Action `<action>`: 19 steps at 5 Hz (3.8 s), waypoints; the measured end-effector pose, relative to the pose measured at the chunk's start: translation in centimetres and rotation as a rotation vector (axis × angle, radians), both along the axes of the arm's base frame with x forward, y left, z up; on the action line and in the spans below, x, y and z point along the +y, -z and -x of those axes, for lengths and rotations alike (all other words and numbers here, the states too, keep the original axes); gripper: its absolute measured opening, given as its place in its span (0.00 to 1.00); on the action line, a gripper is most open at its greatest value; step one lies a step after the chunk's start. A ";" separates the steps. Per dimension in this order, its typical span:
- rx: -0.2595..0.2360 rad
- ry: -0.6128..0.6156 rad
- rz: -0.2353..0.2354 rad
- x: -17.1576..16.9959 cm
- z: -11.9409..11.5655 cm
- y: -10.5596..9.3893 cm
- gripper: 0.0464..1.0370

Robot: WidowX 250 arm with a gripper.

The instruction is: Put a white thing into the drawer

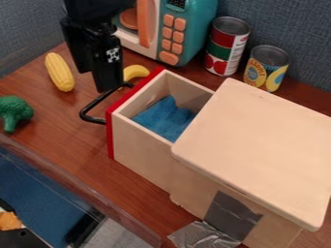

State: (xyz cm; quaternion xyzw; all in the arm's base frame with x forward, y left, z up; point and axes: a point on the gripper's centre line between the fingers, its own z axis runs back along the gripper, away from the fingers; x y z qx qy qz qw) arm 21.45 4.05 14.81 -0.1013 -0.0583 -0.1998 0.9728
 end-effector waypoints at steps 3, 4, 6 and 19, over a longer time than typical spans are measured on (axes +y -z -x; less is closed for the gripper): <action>-0.018 -0.381 0.052 5.4 -0.2 1.5 0.96; -0.026 -0.545 0.009 7.5 -0.3 2.0 0.96; -0.035 -0.862 -0.060 10.9 -2.0 4.0 0.96; -0.111 -1.438 -0.194 16.9 -8.4 13.7 0.96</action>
